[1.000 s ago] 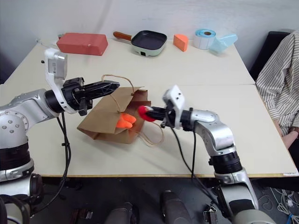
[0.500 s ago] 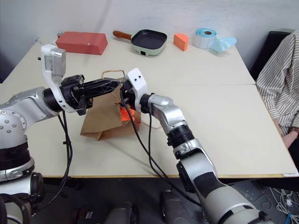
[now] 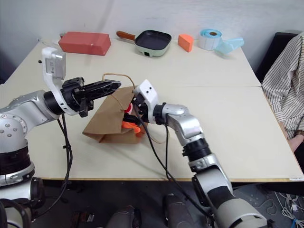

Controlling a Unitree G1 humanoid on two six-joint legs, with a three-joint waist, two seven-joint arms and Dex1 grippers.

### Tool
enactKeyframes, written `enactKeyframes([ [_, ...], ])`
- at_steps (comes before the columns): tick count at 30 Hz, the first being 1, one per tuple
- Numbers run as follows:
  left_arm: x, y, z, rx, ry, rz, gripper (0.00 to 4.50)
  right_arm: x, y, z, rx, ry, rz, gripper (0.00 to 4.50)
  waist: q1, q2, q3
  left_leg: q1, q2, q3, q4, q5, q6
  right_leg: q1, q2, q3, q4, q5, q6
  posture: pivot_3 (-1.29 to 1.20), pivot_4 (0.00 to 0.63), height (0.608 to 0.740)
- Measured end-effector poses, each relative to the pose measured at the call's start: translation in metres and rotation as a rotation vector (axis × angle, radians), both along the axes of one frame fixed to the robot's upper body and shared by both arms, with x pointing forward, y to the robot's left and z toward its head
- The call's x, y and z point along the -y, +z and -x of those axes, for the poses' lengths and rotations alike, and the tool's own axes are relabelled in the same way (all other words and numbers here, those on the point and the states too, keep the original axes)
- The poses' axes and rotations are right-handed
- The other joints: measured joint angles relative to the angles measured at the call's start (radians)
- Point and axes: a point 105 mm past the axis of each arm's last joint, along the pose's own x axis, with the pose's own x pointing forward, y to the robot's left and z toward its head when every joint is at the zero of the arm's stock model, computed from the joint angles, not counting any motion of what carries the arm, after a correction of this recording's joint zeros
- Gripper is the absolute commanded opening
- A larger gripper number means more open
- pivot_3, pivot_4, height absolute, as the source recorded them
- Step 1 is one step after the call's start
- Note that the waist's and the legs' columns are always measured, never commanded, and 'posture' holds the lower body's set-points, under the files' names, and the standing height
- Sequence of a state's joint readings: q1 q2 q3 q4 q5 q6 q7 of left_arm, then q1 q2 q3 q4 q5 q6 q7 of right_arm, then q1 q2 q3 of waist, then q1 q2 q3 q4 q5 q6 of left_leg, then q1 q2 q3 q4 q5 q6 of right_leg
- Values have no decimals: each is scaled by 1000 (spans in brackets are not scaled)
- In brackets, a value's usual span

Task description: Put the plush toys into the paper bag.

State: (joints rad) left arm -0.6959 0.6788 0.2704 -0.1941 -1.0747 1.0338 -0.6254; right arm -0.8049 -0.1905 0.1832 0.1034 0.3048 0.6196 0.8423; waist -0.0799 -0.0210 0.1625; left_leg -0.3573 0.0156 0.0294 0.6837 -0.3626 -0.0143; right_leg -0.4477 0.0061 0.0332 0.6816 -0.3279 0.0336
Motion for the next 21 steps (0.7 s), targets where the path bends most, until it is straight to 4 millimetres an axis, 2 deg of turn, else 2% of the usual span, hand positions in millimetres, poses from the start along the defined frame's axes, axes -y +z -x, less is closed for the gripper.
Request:
enactKeyframes([
  [3,0,-2,-3,-7,2,-1,0,27,1,16,-18,-15,20,4464,1,0,0,0,0,0,0,0,0,0,0,0,0,0,0,0,150,740],
  [7,0,-2,-4,-6,-7,2,0,78,-4,38,-121,-124,16,4464,11,0,0,-1,0,0,-1,0,0,0,0,0,-2,0,0,0,150,740],
  [10,1,-2,-5,-12,-16,9,0,103,-9,59,-233,-184,-20,4464,17,0,0,0,0,0,-1,0,0,0,0,0,-1,0,0,0,150,740],
  [12,1,-2,-4,-12,-24,11,0,120,-23,72,-370,-245,-55,4464,24,0,0,0,0,0,-1,0,0,0,0,0,-1,0,0,0,150,740],
  [16,1,-2,-3,-9,-36,13,0,134,-57,90,-665,-351,-173,4464,25,0,0,1,0,1,-1,0,0,1,0,1,-1,0,0,0,150,740],
  [21,-1,-1,-3,-3,-31,5,0,134,-88,95,-857,-410,-238,4464,23,0,0,1,0,2,-1,0,1,1,0,2,-1,0,0,0,150,740],
])
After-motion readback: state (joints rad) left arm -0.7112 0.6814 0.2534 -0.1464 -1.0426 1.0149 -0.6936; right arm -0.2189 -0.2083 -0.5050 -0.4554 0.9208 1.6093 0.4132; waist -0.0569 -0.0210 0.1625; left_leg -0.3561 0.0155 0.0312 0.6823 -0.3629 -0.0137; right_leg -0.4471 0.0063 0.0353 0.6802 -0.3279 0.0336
